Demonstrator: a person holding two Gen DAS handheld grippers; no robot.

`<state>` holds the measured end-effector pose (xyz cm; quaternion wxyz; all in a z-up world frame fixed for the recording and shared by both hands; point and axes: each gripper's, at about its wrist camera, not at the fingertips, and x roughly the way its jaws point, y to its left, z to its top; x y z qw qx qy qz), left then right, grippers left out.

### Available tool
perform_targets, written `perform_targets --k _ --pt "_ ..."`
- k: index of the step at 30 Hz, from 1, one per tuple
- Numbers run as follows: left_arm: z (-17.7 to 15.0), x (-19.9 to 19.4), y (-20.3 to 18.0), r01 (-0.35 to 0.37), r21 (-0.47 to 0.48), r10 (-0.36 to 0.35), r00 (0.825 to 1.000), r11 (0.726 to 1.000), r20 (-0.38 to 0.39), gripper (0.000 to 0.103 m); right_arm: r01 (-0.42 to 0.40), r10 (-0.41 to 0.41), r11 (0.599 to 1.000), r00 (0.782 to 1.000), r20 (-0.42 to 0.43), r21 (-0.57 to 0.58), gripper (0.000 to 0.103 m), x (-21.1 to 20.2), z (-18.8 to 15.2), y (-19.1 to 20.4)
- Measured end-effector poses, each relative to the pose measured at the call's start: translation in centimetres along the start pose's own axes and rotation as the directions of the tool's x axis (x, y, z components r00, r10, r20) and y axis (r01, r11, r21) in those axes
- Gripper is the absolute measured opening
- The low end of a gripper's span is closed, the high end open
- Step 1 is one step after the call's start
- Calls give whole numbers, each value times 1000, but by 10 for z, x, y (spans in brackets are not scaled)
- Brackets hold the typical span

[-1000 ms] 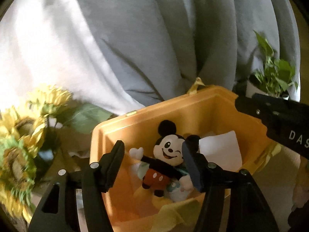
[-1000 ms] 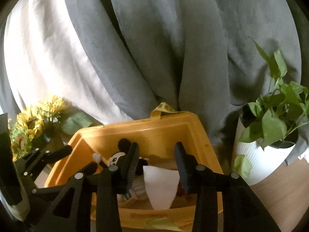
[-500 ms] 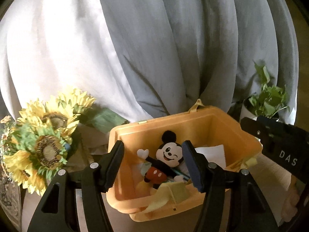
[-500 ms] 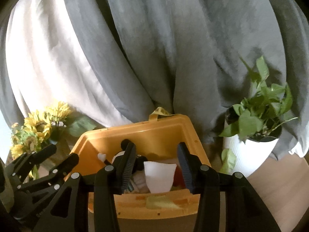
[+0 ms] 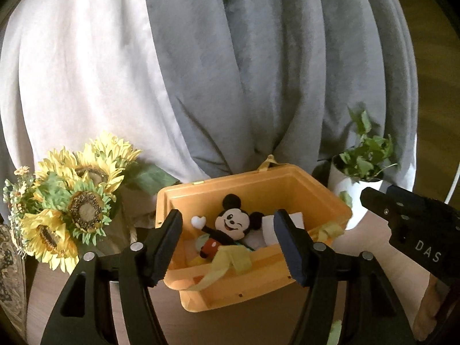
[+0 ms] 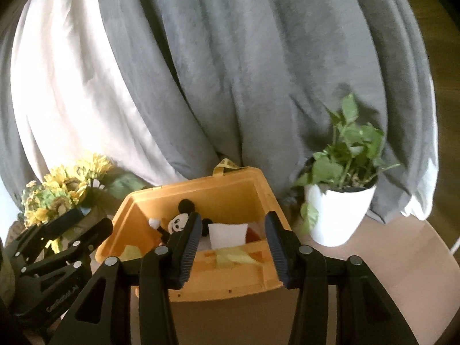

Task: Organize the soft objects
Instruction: 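Move both open tools back toward the green frog and pink sponge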

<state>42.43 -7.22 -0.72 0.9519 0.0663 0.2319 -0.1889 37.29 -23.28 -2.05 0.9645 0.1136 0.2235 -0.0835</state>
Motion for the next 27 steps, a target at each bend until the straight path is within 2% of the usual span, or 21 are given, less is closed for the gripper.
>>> perform_targets --k 16,22,27 --pt "-17 -48 1 95 36 -95 995 995 3 74 100 -101 993 995 16 62 58 -67 -29 8" --pt "-27 -63 -1 135 96 -136 991 986 6 74 157 -157 982 988 -3 101 58 -84 -48 11" --pt "-37 -69 -3 196 153 -198 980 969 -4 74 210 -206 966 978 -36 150 58 -94 -69 10"
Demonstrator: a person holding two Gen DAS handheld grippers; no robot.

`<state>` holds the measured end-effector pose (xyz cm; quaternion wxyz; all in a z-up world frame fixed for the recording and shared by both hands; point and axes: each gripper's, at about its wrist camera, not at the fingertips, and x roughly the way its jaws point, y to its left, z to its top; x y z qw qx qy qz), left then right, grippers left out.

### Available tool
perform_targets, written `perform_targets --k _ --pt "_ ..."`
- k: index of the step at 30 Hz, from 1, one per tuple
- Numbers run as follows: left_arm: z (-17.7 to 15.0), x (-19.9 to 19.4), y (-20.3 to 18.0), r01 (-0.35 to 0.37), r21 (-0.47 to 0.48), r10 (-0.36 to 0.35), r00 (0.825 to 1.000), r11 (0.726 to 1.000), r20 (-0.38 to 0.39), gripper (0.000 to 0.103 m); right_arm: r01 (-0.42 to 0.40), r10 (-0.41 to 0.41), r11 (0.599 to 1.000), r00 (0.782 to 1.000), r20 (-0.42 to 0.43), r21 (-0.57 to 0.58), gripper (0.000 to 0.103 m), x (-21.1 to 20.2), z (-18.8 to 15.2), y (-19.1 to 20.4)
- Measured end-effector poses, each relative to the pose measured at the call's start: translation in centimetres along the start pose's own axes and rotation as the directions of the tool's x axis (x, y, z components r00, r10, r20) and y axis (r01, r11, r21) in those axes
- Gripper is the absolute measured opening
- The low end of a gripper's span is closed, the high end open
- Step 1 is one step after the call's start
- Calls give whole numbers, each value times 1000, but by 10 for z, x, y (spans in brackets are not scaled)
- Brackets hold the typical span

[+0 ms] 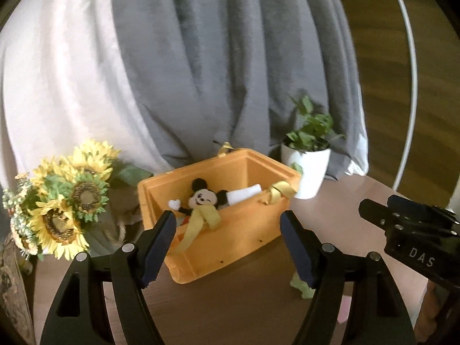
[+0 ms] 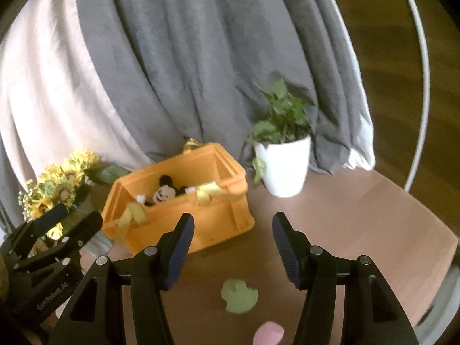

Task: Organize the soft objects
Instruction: 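Move both open tools back toward the green frog and pink sponge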

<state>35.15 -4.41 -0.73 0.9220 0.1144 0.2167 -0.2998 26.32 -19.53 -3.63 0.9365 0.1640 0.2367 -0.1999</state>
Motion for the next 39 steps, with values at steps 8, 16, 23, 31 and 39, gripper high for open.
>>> perform_targets --k 8,16,23,31,39 --pt "-13 4 -7 118 59 -118 993 991 -16 74 93 -92 993 995 -27 71 58 -13 -30 -7" --pt "-21 12 -11 222 96 -219 975 970 -44 74 169 -165 979 985 -47 109 58 -20 -51 -7" --pt "-34 31 -20 313 126 -300 947 941 -113 74 229 -217 957 972 -88 179 58 -19 -77 -10" --pt "-48 56 -36 373 184 -341 922 909 -183 74 281 -251 932 956 -151 227 59 -4 -106 -19" --pt "-58 85 -50 467 191 -418 874 864 -248 74 316 -276 914 944 -183 255 59 7 -122 -21"
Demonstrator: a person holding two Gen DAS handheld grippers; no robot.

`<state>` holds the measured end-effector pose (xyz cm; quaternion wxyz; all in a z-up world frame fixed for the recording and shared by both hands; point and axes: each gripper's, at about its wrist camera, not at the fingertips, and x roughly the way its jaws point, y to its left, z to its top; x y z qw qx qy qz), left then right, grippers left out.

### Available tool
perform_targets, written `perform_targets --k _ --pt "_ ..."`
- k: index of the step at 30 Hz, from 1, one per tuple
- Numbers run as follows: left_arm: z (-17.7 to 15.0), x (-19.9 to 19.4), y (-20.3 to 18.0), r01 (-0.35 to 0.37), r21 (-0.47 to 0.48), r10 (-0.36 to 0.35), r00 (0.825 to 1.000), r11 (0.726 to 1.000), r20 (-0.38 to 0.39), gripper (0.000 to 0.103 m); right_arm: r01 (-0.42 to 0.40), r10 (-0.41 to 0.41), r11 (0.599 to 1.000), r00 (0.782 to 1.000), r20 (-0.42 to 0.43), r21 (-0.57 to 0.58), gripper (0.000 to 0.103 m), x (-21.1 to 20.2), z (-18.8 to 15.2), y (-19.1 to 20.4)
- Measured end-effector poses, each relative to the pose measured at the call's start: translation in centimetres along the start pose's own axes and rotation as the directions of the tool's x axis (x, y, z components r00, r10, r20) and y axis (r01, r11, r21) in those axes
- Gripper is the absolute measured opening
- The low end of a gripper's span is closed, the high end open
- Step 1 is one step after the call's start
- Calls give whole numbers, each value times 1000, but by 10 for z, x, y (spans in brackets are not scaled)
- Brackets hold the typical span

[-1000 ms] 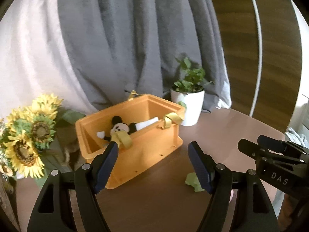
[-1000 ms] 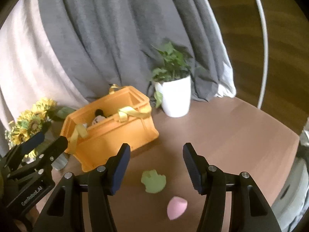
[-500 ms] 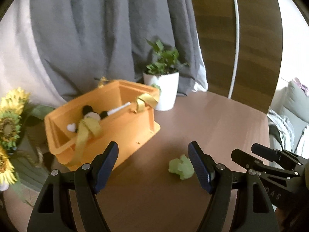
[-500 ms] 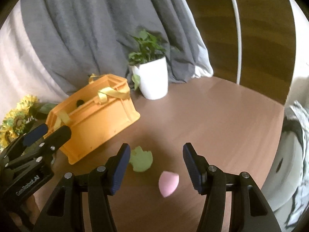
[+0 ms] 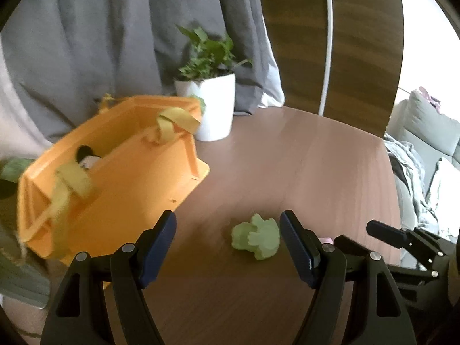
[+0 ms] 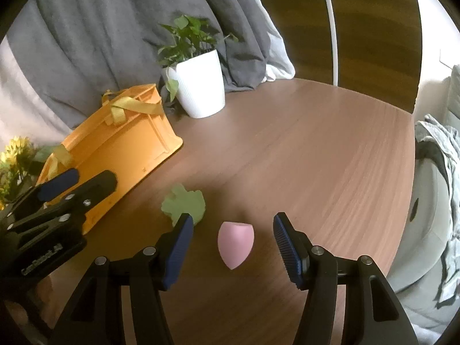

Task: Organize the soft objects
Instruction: 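Move both open tools back toward the green frog and pink sponge, then grasp the green frog toy with the left tool while the right tool grasps the pink sponge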

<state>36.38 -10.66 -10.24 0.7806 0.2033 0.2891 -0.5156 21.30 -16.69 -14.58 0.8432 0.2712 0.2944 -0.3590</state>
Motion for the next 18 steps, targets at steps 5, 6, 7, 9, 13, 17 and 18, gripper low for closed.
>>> perform_targets --k 5,6,7,9,13,17,18 --pt "-4 25 2 55 -9 -56 998 998 -42 74 7 -7 1000 1000 -14 4 59 12 -5 2" --pt "-5 31 3 66 -12 -66 996 998 -56 74 10 -10 1000 1000 -15 5 59 15 -6 2" --pt "-6 36 3 76 -15 -77 995 997 -65 74 14 -14 1000 1000 -17 6 59 18 -7 3" --pt "-9 44 3 93 -20 -94 992 995 -84 74 16 -16 1000 1000 -25 5 59 24 -8 4" --pt "-14 61 2 114 -26 -116 986 993 -121 74 30 -29 1000 999 -41 9 59 33 -11 3" --pt "-16 71 -1 125 -29 -127 982 992 -140 74 32 -31 999 998 -49 6 59 38 -12 3" --pt "-15 73 -2 127 -29 -130 981 991 -142 74 32 -32 999 998 -50 4 59 39 -13 4"
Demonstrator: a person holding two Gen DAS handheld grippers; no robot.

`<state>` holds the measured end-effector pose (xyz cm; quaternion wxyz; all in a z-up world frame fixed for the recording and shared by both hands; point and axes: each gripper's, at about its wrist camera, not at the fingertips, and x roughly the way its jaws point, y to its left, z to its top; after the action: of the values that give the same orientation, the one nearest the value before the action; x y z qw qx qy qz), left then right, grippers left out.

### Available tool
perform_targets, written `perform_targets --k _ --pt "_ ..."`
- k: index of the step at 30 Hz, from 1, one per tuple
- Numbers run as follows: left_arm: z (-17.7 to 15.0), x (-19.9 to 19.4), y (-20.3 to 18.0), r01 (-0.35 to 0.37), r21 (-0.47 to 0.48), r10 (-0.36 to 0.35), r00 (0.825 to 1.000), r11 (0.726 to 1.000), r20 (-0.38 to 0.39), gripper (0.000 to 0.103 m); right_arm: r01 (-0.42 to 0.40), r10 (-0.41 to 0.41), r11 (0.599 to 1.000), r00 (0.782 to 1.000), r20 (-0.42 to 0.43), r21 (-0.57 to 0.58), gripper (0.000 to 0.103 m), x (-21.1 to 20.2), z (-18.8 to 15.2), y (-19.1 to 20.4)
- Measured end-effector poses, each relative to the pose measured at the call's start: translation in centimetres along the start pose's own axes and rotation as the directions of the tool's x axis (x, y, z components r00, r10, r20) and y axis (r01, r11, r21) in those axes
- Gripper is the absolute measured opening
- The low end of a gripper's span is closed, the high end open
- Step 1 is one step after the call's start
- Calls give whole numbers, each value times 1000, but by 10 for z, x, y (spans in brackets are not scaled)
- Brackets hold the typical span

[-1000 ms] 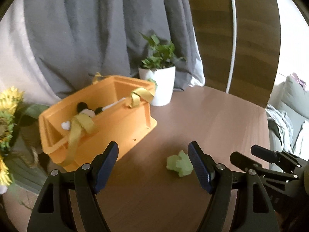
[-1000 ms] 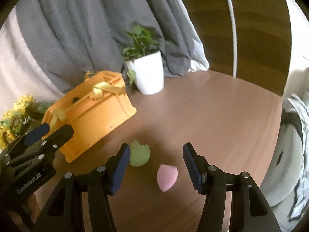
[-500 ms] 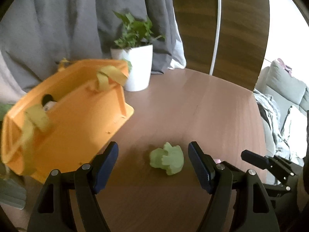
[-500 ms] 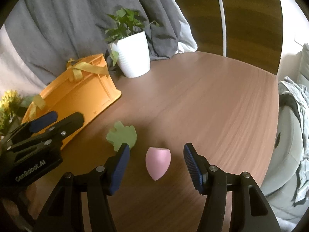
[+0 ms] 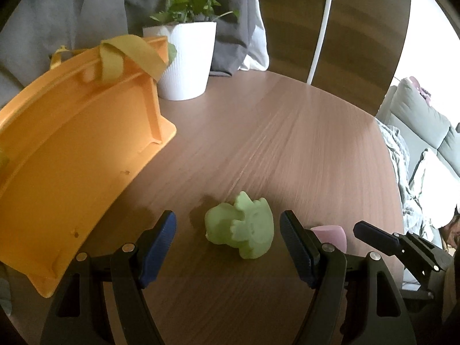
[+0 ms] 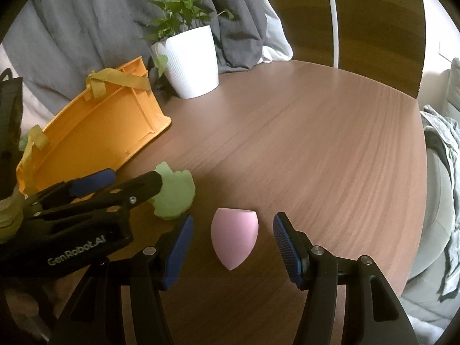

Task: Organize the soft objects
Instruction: 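Grasp the green frog toy with the left tool while the right tool grasps the pink sponge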

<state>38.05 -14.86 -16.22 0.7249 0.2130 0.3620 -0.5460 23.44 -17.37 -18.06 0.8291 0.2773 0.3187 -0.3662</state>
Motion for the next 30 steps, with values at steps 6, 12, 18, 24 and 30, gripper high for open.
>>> perform_targets --k 6,12,18,24,30 --pt "2 12 -4 12 -6 -12 1000 1000 -14 74 2 -2 1000 1000 -4 -11 59 5 0 2" --pt "1 20 -5 16 -22 -16 1000 1000 -26 74 10 -10 1000 1000 -10 -10 58 10 0 1" --pt "2 29 -6 17 -23 -18 999 1000 -38 73 14 -14 1000 1000 -19 -16 52 14 0 1" --pt "2 37 -9 11 -15 -12 998 1000 -53 63 -8 8 1000 999 -45 -18 41 20 0 0" --pt "1 39 -12 4 -7 -4 999 1000 -51 61 -16 15 999 999 -41 -31 39 20 0 0"
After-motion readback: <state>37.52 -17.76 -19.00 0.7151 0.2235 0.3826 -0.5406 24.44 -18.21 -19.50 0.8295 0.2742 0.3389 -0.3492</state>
